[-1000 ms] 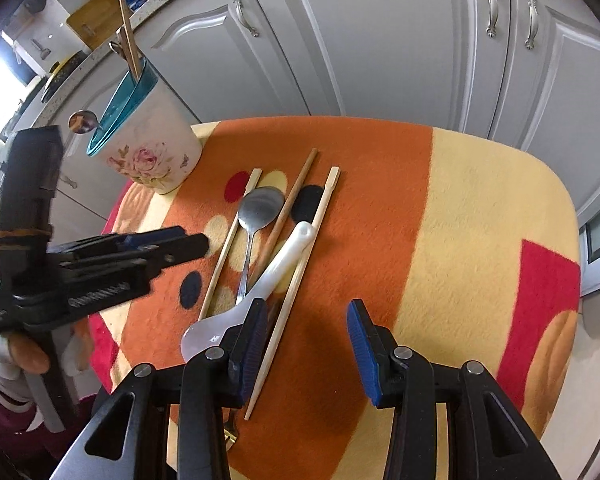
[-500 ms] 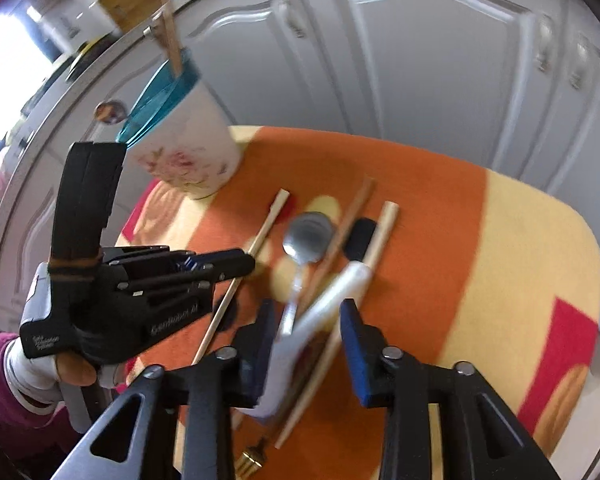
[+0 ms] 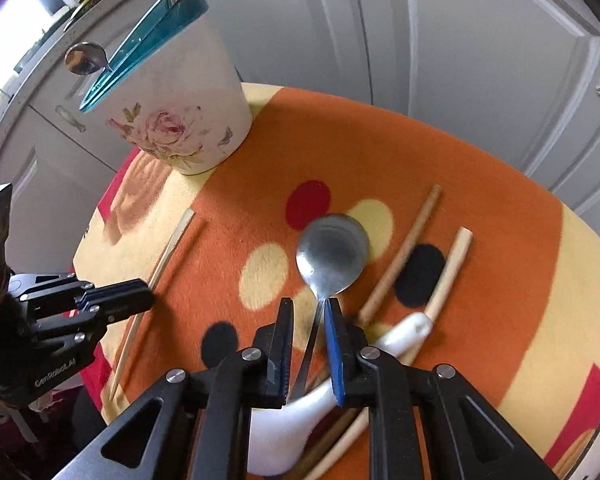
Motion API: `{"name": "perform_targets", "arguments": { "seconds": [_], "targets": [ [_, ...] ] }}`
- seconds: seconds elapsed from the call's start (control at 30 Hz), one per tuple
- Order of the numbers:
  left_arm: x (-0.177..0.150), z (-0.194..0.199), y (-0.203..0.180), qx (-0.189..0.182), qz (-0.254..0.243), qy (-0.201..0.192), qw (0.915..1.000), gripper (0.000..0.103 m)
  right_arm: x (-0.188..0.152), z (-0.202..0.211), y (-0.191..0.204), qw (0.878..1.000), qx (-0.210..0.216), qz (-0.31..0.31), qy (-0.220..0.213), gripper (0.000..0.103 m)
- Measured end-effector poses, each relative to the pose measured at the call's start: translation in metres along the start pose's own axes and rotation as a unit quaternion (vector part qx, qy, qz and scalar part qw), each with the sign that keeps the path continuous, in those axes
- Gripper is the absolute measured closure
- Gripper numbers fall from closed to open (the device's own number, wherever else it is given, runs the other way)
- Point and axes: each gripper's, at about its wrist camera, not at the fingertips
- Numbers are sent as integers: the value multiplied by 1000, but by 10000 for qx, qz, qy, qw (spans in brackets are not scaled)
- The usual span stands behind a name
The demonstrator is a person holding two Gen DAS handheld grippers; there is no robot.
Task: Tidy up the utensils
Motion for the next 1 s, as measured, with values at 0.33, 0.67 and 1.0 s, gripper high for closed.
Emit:
{"name": "perform_targets", "arguments": {
  "seconds": [0.33,0.67,1.0],
  "targets": [
    [25,-17,-14,197,20,28,9998,90,17,-6,-2,9998,42,4,-185,87],
    [30,-11,-17,-18,44,-46,10000,98,5,26,-6,9976,289,-122,-610,99],
    [17,44,2,-411,162,-479,9979,98,-14,88,11,9900,549,-161,-1289,100]
  ]
}}
Point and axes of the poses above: each gripper's, at about its wrist camera, not at the fingertips, and z roughly against the way its jaws point, y to its left, x to its top, and after that the axes turned 7 degrees about z, right-handed
